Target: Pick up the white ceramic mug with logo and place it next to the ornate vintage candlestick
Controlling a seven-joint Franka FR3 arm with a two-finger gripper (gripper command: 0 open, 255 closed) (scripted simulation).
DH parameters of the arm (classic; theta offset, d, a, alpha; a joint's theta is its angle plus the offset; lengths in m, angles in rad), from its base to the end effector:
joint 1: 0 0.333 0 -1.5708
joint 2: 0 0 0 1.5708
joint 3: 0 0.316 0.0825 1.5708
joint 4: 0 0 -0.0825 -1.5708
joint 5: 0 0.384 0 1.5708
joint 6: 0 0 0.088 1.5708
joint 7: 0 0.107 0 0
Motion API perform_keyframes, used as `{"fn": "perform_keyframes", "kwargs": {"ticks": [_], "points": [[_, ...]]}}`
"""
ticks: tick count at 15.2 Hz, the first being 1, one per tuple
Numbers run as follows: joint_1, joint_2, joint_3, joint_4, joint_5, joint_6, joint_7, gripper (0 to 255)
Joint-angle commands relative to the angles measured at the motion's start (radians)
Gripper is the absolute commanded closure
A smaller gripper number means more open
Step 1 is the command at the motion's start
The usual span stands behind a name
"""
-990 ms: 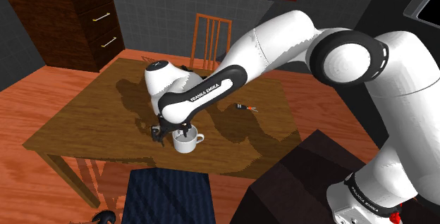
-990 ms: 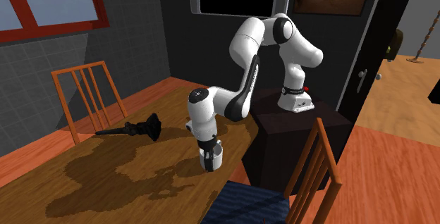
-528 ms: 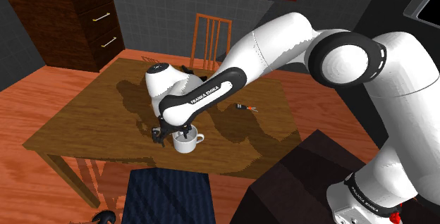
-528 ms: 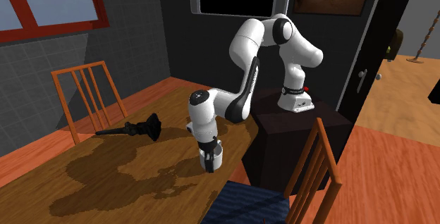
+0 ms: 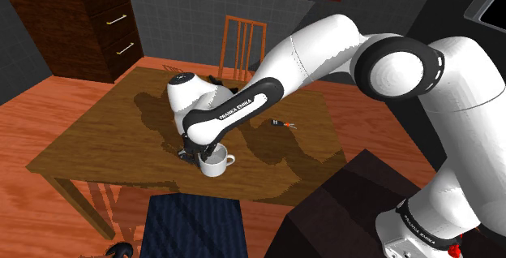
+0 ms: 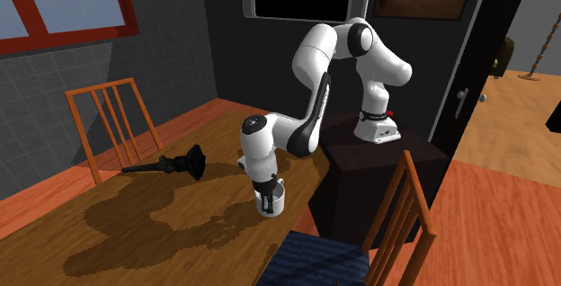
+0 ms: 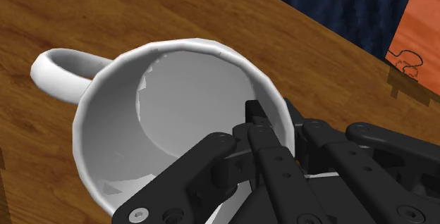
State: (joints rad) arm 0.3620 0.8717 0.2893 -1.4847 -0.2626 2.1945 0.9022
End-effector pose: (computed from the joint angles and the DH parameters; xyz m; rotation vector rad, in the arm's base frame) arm 0.5800 0.3915 0.1579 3.0596 -0.2584 -0.1560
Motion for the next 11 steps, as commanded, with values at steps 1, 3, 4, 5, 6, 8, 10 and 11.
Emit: {"fn": "perform_keyframes", "kwargs": {"ticks": [1, 3, 4, 5, 6, 8, 10, 11], "points": [[0.000, 0.000, 0.000, 0.000, 0.000, 0.000, 0.000, 255], [0.000, 0.000, 0.000, 0.000, 0.000, 0.000, 0.000, 255], [-0.002, -0.010, 0.002, -0.003, 0.002, -0.007, -0.001, 255], [-0.003, -0.020, 0.004, -0.005, 0.004, -0.014, -0.001, 255], [-0.005, -0.029, 0.006, -0.008, 0.006, -0.021, -0.002, 255], [-0.007, -0.048, 0.010, -0.011, 0.010, -0.036, -0.004, 255], [-0.010, -0.066, 0.014, -0.014, 0.015, -0.051, -0.006, 255], [-0.011, -0.075, 0.016, -0.015, 0.017, -0.059, -0.007, 255]]}}
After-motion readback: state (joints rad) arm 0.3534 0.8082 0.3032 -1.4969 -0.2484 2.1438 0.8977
